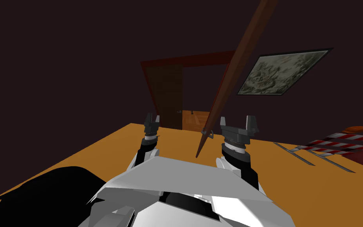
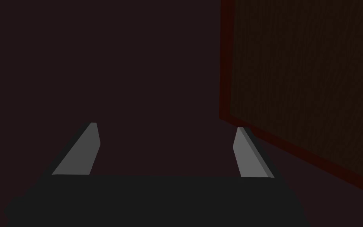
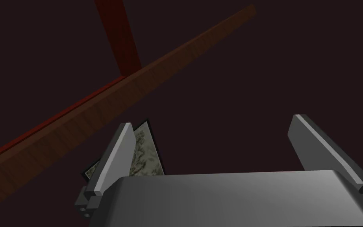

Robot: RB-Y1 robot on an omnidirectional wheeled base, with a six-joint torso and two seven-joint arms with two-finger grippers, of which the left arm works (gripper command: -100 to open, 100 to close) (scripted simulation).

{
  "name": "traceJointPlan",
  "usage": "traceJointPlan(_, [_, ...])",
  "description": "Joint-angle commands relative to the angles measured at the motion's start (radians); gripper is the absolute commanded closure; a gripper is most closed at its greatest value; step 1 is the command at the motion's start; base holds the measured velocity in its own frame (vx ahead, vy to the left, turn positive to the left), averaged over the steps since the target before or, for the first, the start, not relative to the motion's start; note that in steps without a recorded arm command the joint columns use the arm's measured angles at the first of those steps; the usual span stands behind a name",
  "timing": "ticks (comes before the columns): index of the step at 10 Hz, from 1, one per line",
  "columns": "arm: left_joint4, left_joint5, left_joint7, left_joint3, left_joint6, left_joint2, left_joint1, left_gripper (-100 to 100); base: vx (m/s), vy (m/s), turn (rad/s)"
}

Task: Pull the door open

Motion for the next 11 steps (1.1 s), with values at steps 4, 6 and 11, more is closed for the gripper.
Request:
traceJointPlan(4, [0.032,-0.017,-0.091,0.001,-0.005,0.004,-0.008,-100,0.089,0.022,-0.009])
traceJointPlan(6, [0.049,-0.025,-0.139,0.002,-0.007,0.006,-0.012,-100,0.077,0.018,-0.011])
traceJointPlan(11, [0.101,-0.052,-0.273,0.003,-0.015,0.011,-0.025,-100,0.085,0.035,-0.012])
